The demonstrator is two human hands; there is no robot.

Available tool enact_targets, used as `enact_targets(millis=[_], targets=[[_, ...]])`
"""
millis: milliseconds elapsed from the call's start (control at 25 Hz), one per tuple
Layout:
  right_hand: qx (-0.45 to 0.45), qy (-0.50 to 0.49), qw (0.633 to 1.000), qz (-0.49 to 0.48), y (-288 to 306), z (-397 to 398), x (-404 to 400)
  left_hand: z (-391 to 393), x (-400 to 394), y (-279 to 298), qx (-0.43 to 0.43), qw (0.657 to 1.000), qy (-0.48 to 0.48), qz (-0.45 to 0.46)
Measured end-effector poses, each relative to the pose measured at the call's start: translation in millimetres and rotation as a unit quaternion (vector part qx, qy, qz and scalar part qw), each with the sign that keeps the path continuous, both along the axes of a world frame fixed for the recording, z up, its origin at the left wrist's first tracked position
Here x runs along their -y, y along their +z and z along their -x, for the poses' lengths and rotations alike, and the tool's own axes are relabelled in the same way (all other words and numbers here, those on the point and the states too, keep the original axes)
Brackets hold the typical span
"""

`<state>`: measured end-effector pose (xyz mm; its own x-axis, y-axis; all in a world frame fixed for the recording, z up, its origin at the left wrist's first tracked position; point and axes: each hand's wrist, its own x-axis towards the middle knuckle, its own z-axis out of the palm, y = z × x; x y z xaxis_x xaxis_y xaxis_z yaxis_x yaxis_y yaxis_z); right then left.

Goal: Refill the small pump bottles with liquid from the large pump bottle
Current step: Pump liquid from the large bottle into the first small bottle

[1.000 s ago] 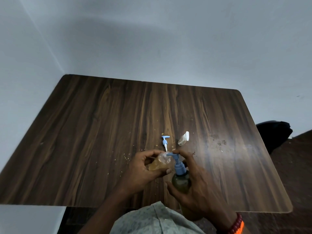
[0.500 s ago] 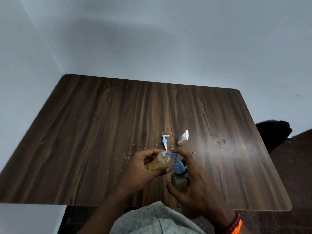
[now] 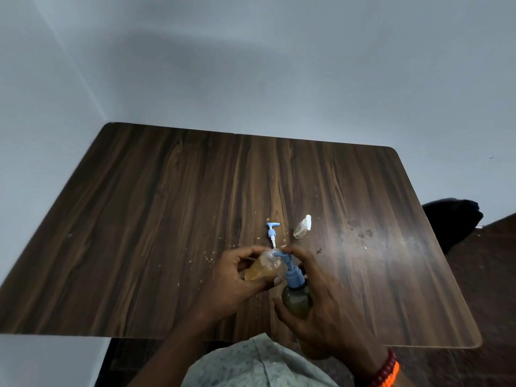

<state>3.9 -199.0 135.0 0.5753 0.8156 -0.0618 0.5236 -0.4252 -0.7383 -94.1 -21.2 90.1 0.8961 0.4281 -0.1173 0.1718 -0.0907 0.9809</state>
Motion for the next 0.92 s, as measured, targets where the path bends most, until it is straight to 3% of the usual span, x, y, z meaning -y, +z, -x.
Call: enact_targets(millis=[920], targets=[[0.002, 0.004, 1.000, 0.025, 8.9, -0.3, 1.6, 0.8, 1.0, 0.0, 0.000, 1.000, 0.000, -0.003]])
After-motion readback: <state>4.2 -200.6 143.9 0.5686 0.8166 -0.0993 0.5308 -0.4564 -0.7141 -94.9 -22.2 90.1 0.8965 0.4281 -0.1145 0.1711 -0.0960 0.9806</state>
